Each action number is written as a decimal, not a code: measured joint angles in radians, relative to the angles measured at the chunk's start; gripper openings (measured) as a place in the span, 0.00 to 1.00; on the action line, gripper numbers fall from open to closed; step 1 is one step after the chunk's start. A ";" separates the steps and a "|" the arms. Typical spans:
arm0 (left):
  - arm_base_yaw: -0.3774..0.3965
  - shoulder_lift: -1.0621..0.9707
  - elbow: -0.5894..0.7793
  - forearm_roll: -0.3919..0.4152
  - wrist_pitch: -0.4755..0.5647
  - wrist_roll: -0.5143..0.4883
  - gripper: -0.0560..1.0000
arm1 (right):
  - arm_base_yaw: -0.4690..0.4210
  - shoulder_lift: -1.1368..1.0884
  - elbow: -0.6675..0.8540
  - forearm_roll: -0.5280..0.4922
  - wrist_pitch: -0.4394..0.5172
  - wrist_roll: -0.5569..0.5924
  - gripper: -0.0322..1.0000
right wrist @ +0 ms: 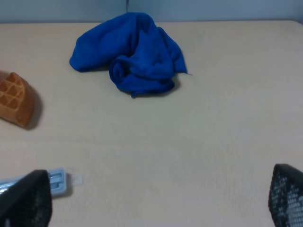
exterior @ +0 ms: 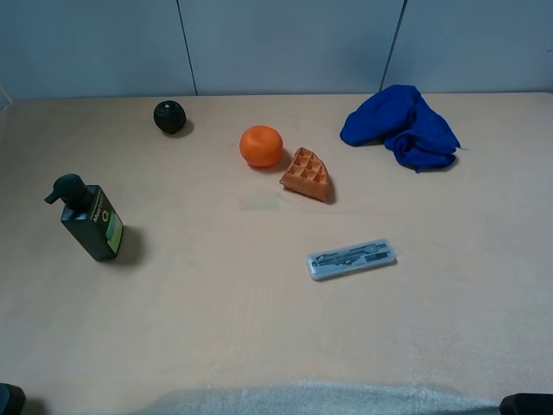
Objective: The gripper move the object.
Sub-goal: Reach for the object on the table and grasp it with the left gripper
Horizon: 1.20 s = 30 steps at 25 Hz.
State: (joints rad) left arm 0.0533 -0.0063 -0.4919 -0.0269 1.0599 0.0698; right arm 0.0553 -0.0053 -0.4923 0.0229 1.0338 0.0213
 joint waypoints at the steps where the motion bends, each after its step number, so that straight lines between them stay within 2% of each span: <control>1: 0.000 0.003 -0.001 0.001 0.000 0.000 0.99 | 0.000 0.000 0.000 0.000 0.000 0.000 0.70; 6: 0.000 0.108 -0.043 0.001 -0.005 0.000 0.99 | 0.000 0.000 0.000 0.000 0.000 0.000 0.70; 15: 0.000 0.400 -0.138 -0.002 -0.079 0.000 0.98 | 0.000 0.000 0.000 0.000 0.000 0.000 0.70; 30: 0.000 0.996 -0.435 -0.029 -0.102 0.004 0.97 | 0.000 0.000 0.000 0.000 0.000 0.000 0.70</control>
State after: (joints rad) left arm 0.0533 0.9901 -0.9270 -0.0554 0.9575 0.0738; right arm 0.0553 -0.0053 -0.4923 0.0229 1.0338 0.0213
